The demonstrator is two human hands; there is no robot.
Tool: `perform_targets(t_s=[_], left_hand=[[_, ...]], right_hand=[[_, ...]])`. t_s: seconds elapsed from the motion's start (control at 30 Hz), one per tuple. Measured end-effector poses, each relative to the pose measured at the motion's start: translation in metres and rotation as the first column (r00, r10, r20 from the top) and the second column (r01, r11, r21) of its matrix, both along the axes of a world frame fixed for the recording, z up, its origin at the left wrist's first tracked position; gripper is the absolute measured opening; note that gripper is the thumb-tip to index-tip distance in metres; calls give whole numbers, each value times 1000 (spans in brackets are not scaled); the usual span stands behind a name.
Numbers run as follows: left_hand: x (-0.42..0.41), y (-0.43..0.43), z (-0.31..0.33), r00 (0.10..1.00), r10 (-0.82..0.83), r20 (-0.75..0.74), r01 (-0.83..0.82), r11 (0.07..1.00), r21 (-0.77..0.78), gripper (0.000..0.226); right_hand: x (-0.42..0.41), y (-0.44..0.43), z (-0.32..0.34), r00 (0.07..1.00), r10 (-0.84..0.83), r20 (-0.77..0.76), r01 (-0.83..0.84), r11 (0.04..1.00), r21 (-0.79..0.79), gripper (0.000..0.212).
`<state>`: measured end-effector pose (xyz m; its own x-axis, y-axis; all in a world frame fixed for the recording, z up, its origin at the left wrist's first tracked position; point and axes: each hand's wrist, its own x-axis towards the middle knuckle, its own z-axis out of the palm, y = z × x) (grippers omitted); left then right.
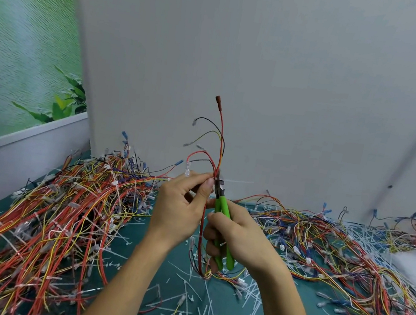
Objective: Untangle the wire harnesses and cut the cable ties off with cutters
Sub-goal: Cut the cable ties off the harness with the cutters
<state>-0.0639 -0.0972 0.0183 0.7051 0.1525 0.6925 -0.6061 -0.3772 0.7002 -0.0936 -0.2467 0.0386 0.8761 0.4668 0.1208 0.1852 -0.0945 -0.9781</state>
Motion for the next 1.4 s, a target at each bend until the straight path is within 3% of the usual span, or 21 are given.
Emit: perform_targets(t_s=[0.17,0.47,0.8,0.9,1.17,1.4], left_hand=[[-3,-3,2,1000,-2,-7,2,1000,-24,20],[-3,-5,2,999,-7,-44,4,998,-71,16],[-5,-4,4,998,1,-70,-5,998,-65,14],[-6,-4,5,995,-19,-93,14,998,-58,15],[-7,-3,6,995,-46,-89,42,998,-42,17],[-5,-3,5,996,-51,-67,45,995,-92,14]], right_hand=[[1,1,0,1000,-9,-16,8,1000,-22,22],[1,0,0,999,-50,22,51,997,-62,5],[1,2,-1,998,-59,20,61,996,-70,14],[0,3,1,998,-56,10,57,995,-78,26],[1,2,0,999,-46,21,48,995,-92,27],[5,0,-6,996,-84,31,87,992,-90,13]])
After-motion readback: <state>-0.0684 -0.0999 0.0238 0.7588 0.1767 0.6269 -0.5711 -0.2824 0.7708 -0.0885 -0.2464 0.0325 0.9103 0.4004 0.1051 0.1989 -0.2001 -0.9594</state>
